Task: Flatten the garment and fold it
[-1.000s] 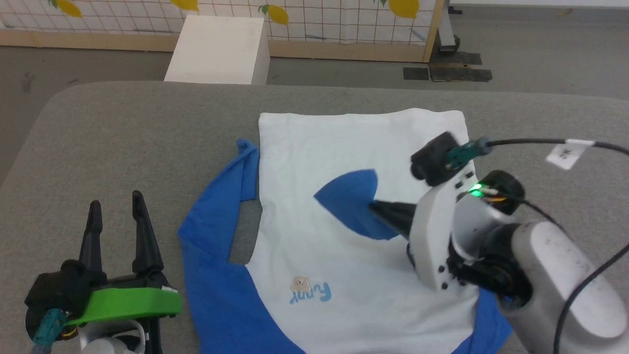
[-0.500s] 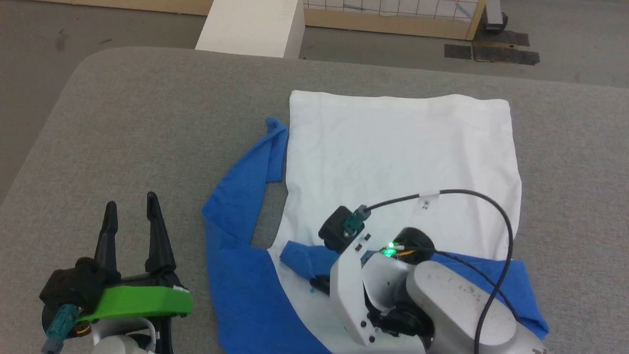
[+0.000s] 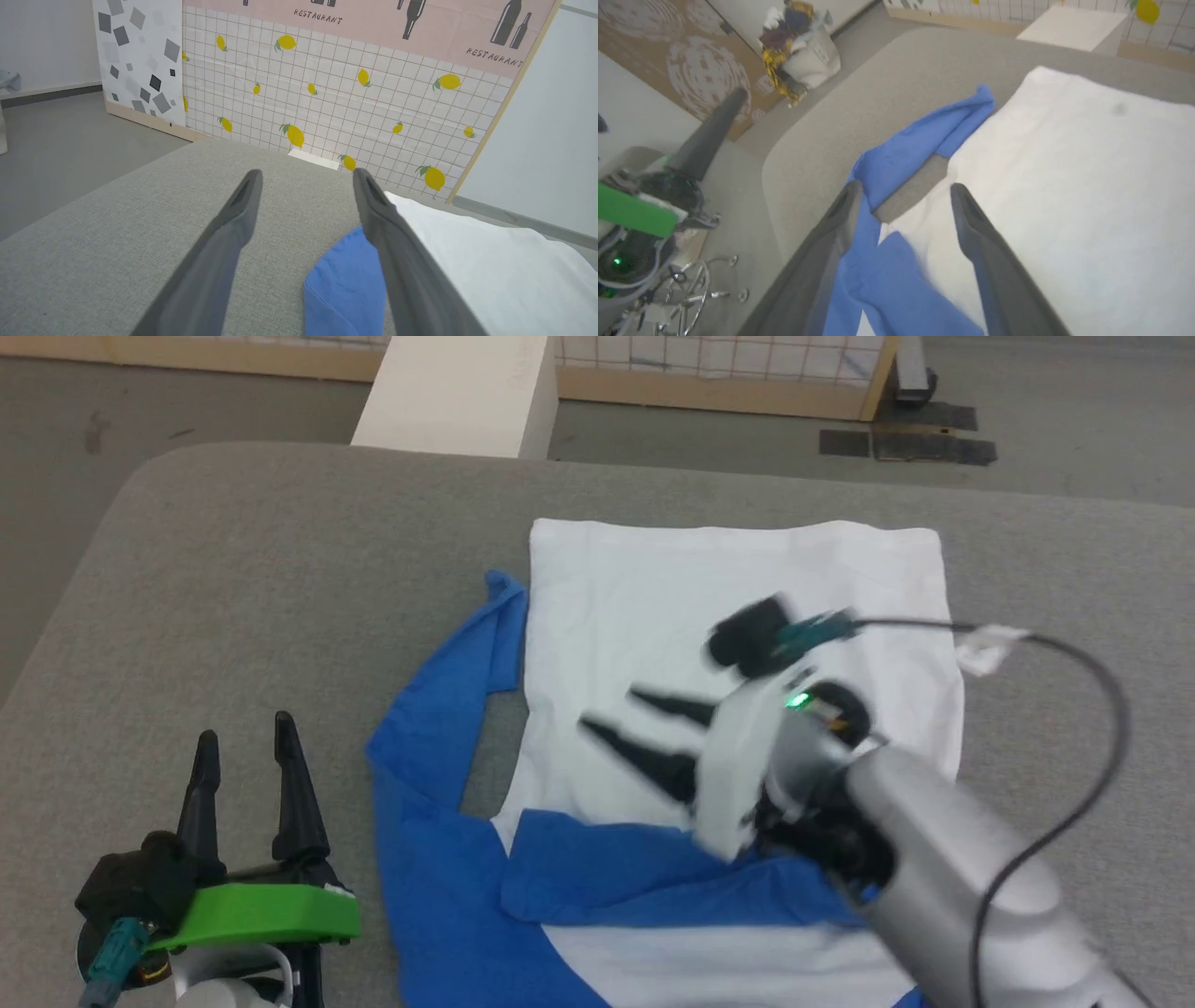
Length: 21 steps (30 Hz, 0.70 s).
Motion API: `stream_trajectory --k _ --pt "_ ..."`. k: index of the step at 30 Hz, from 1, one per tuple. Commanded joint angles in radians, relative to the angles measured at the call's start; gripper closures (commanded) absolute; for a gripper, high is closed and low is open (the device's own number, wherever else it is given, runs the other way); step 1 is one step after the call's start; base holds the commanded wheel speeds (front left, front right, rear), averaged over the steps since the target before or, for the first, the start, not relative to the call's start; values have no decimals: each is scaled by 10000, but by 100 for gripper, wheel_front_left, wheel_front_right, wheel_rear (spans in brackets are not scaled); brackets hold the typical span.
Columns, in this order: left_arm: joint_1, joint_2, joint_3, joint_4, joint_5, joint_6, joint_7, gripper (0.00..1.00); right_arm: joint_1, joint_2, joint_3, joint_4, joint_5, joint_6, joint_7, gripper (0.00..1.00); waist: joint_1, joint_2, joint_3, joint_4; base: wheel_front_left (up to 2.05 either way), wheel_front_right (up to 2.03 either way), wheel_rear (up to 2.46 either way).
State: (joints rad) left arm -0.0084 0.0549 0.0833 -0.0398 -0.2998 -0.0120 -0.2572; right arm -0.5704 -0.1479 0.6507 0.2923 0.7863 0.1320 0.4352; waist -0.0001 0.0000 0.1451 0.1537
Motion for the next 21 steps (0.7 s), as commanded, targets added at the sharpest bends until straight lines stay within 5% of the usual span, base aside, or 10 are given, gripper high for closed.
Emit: stream_trajectory --k 1,7,12,21 --pt "104 -43 42 21 11 20 -45 0 -46 -191 -638 -220 59 -13 -356 0 1 0 -273 -309 0 0 0" --pt "244 -35 132 90 62 7 -45 0 659 -629 -4082 -852 -664 -13 -1366 0 1 0 -496 -723 0 0 0" --pt "220 -33 113 269 -47 44 52 0 1599 -510 -6570 -1473 -1460 -13 -1189 0 1 0 -445 -1024 0 0 0" --pt "-1801 545 -131 1381 -306 30 2256 0 2818 225 -8764 -3247 -2321 -13 -20 0 1 0 391 -1393 0 0 0"
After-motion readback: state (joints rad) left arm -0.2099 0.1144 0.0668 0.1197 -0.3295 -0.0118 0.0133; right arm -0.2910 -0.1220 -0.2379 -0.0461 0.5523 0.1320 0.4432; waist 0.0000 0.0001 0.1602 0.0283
